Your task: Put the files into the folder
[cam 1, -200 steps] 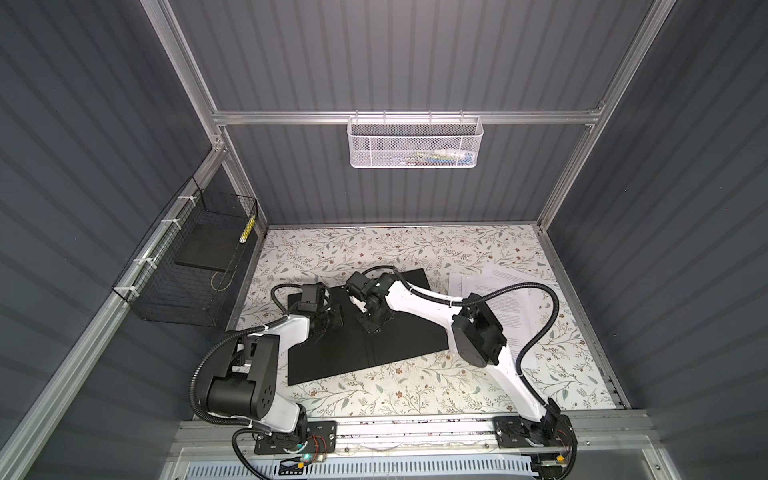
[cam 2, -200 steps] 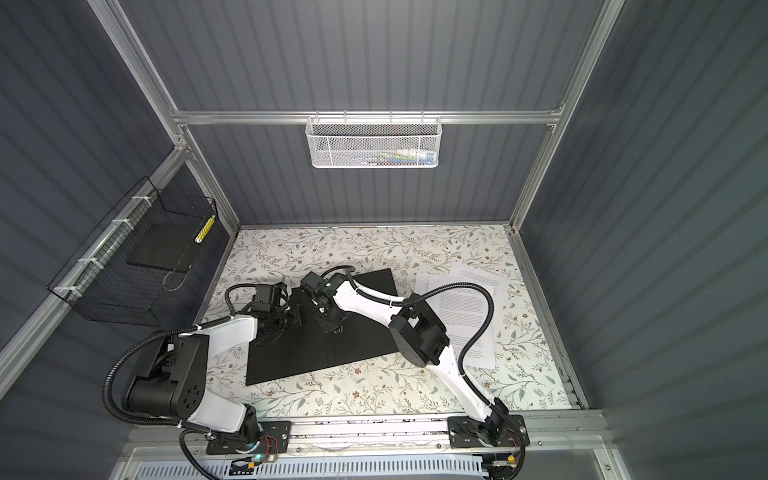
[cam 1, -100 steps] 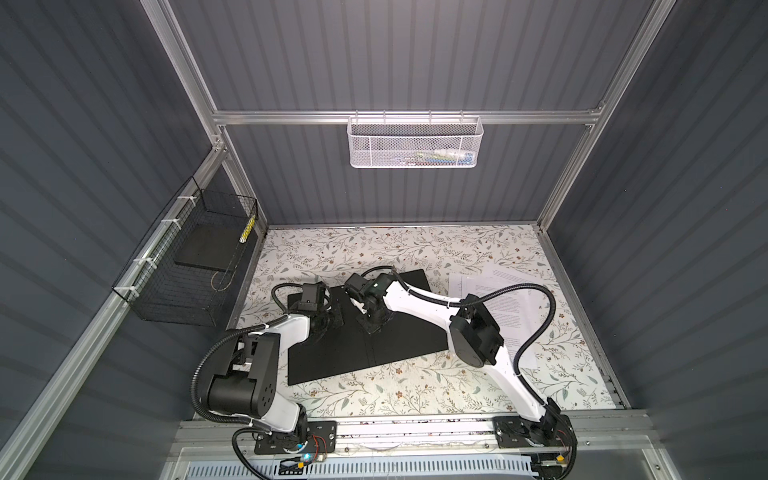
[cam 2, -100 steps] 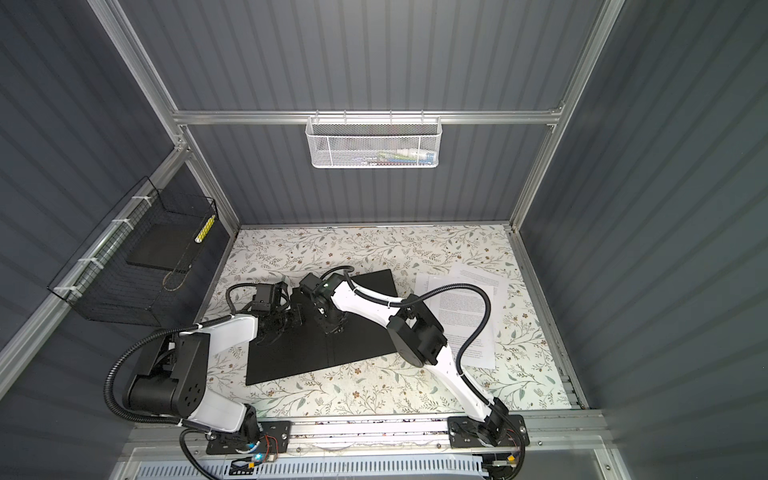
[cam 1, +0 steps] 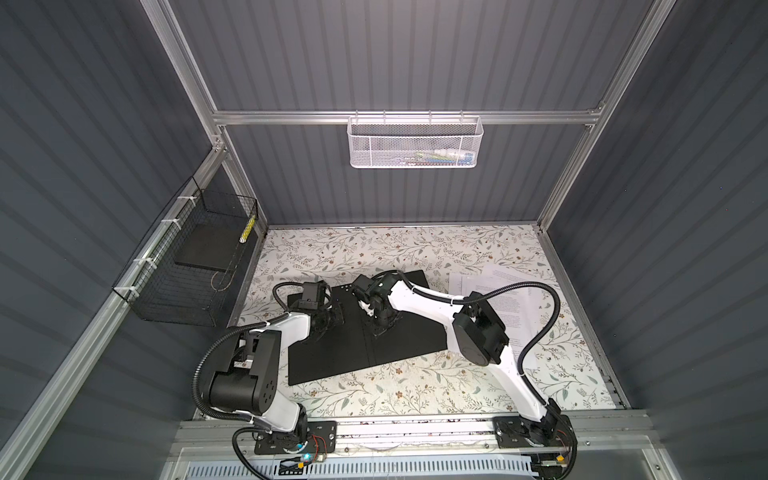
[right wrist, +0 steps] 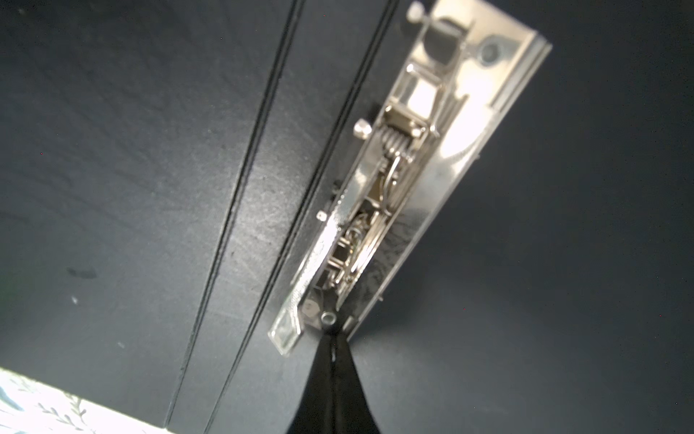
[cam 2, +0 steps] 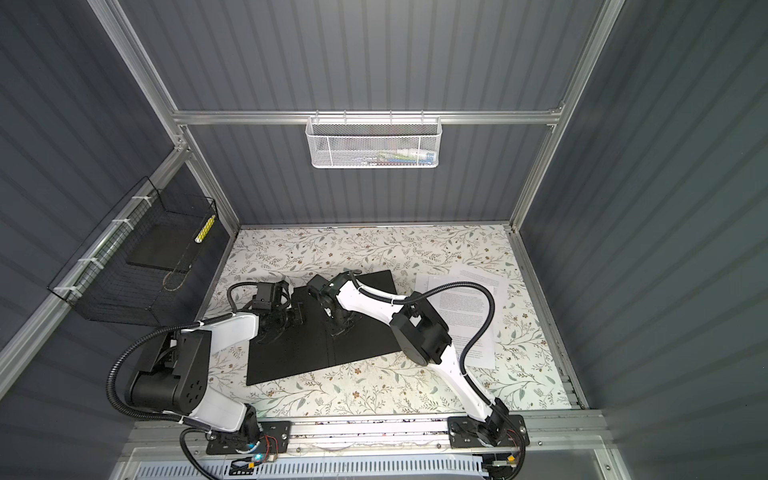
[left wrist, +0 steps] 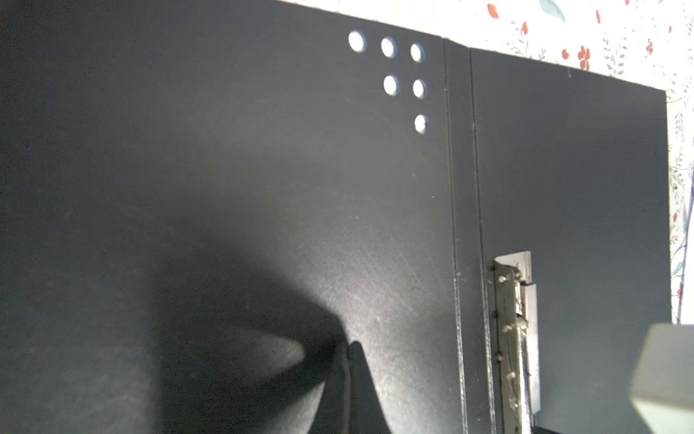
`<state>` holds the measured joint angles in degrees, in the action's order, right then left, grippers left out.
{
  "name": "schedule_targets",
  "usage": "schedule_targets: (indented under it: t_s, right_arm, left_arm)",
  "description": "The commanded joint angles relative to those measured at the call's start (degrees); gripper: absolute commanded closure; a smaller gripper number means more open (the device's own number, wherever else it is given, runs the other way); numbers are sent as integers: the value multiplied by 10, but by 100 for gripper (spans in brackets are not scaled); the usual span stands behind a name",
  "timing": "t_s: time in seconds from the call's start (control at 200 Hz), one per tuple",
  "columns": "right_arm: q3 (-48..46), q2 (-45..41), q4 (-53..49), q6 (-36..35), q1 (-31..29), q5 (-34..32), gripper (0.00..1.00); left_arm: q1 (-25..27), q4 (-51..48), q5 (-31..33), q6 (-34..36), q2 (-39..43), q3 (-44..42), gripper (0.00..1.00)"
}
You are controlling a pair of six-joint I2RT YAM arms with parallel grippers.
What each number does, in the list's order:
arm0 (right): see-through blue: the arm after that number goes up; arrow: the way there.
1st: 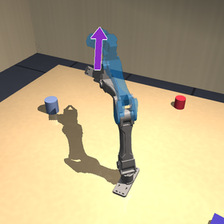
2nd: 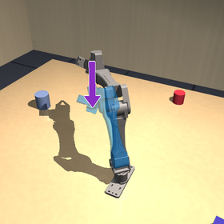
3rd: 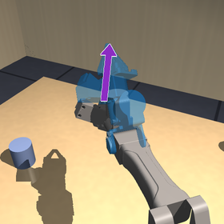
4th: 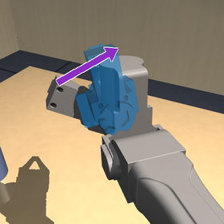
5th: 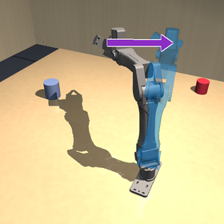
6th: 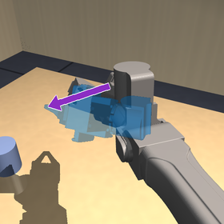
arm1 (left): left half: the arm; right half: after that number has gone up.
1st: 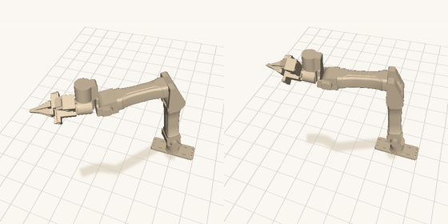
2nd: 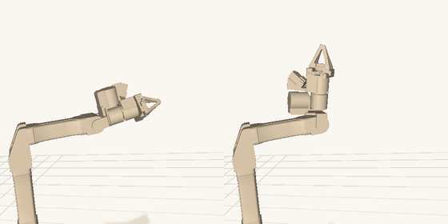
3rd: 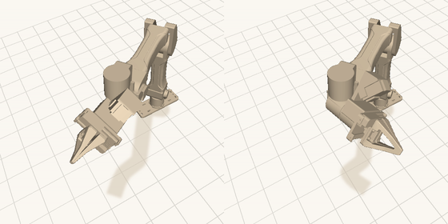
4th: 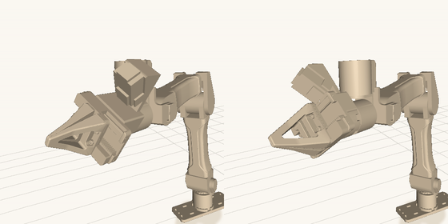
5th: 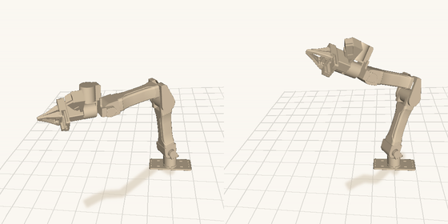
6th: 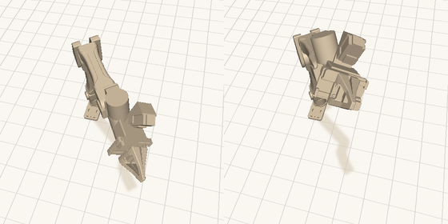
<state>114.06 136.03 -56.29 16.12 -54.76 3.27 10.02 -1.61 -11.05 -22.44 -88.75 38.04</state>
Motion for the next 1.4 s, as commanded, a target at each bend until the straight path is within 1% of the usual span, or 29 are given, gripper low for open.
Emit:
schedule_targets:
  t_s: [0.0, 0.2, 0.265, 0.305, 0.365, 0.45, 0.52, 0.735, 0.806, 0.981, 1.396]
  right_arm:
    - [-57, -21, 37, 9, 5, 22, 96]
    - [-161, -130, 158, 21, 11, 50, 93]
    - [-188, -149, 201, 22, 12, 71, 87]
    - [-193, -150, 214, 26, 13, 80, 85]
    - [-184, -139, 211, 26, 13, 94, 81]
    - [-170, -120, 208, 27, 13, 95, 80]
    - [-160, -105, 205, 30, 16, 89, 82]
    - [-143, -87, 188, 28, 19, 61, 81]
    - [-141, -84, 190, 29, 20, 62, 84]
    - [-140, -80, 194, 32, 20, 64, 87]
    - [-145, -89, 210, 42, 27, 66, 87]
  left_arm:
    - [-1, -48, 2, 13, -25, -8, 100]
    - [-2, -49, 2, 13, -27, -7, 100]
    - [-2, -49, 2, 13, -27, -7, 100]
    - [-2, -49, 2, 13, -28, -6, 100]
    - [-2, -49, 2, 13, -28, -7, 100]
    - [-2, -49, 2, 13, -27, -7, 100]
    - [-2, -49, 2, 13, -27, -7, 100]
    - [-2, -49, 1, 13, -28, -6, 100]
    - [-2, -49, 1, 13, -28, -6, 100]
    - [-1, -49, 1, 13, -31, -5, 100]
    - [-2, -50, -1, 14, -33, -4, 100]
